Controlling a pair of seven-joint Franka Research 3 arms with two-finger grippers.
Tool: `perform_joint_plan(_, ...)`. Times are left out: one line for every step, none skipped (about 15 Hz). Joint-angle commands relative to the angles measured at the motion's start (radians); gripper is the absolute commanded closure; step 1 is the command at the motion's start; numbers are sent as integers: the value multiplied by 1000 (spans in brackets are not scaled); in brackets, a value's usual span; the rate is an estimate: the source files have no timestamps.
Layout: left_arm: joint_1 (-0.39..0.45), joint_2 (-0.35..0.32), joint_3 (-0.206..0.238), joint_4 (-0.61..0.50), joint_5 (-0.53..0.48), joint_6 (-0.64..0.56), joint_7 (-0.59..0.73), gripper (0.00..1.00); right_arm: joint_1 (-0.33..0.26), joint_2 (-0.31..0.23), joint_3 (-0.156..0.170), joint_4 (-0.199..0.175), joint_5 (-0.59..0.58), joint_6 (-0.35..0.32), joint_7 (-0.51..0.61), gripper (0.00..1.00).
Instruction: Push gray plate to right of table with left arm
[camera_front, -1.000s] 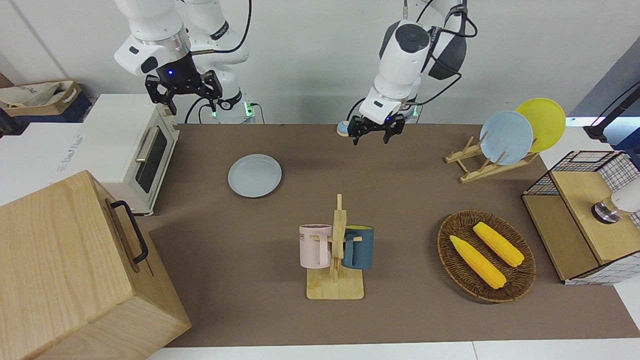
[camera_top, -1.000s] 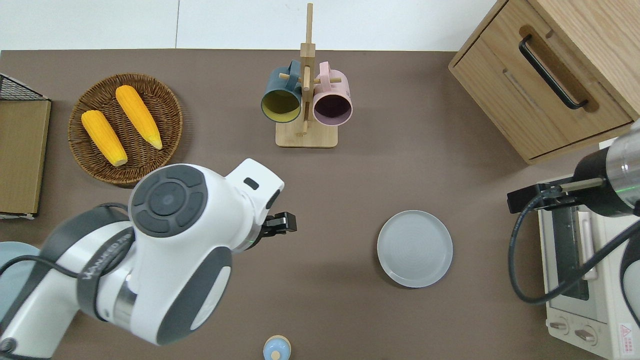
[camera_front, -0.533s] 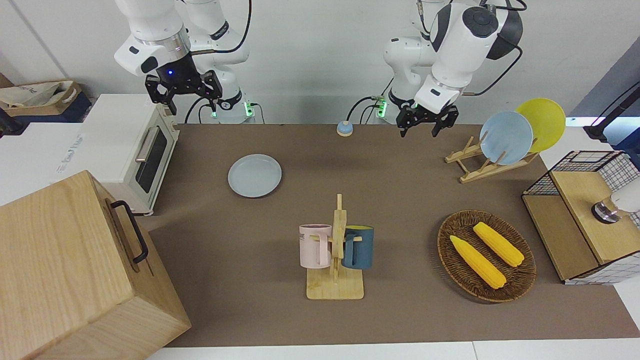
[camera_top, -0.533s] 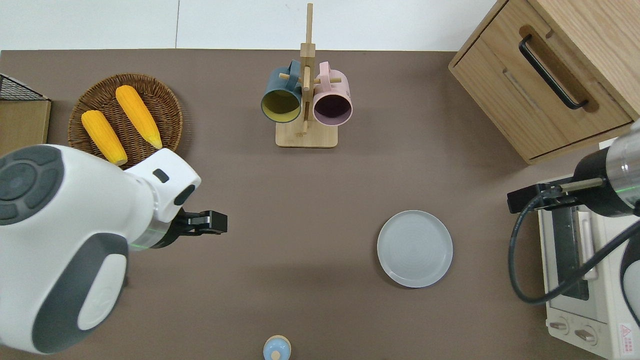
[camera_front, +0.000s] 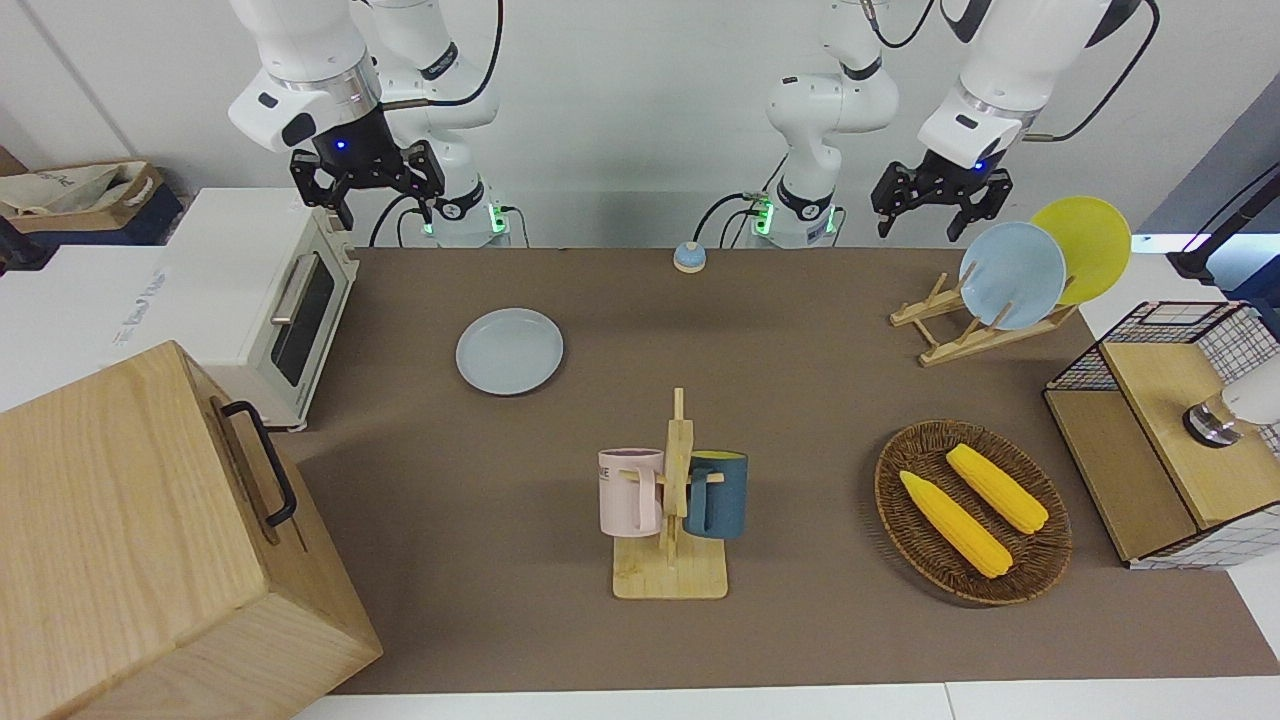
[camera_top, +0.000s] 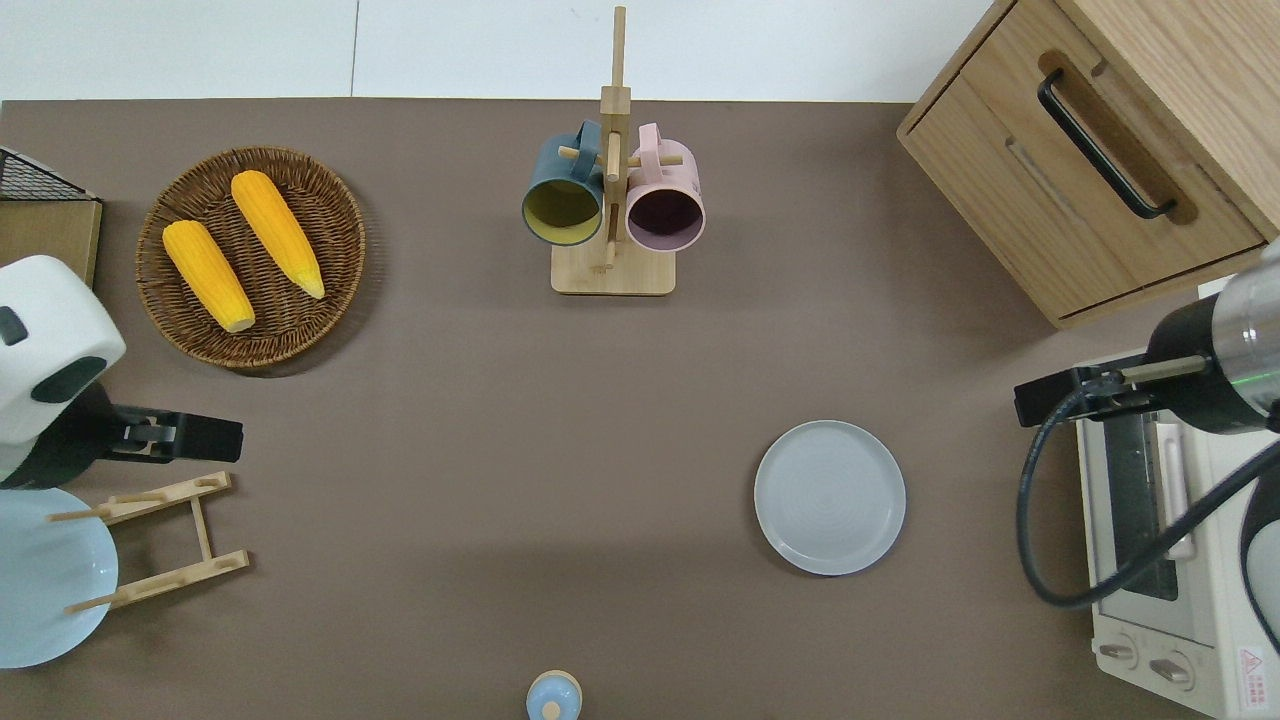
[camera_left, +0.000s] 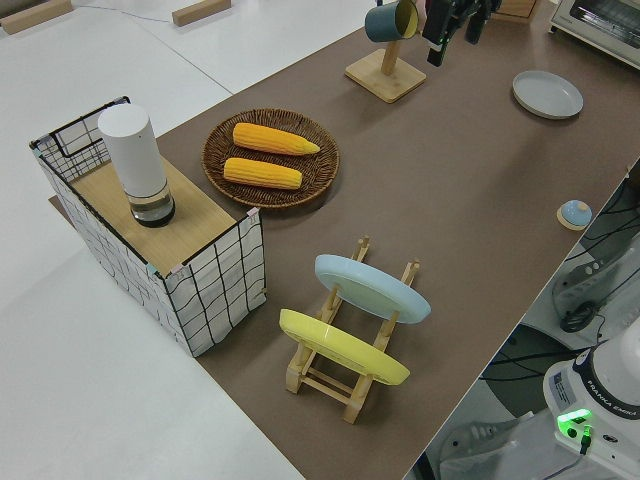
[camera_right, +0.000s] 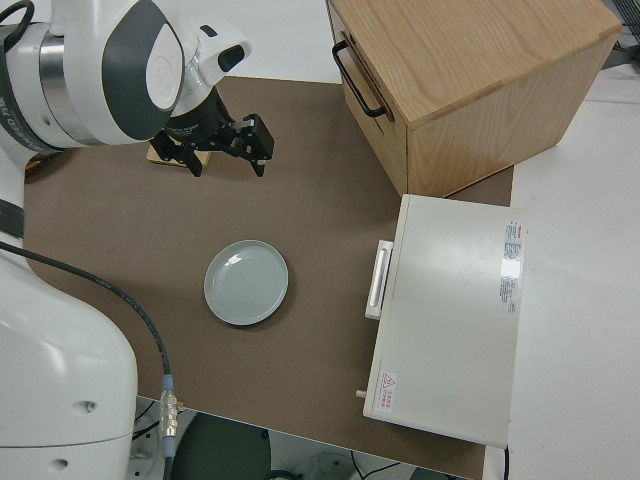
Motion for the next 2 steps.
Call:
perform_joint_plan(0, 19, 19, 39, 7, -28, 29, 9, -11, -8, 6, 1, 8, -12, -1, 17)
perform_joint_plan(0, 19, 22, 39, 5, -28, 29, 7, -11, -8, 6, -1, 8, -12, -3, 17)
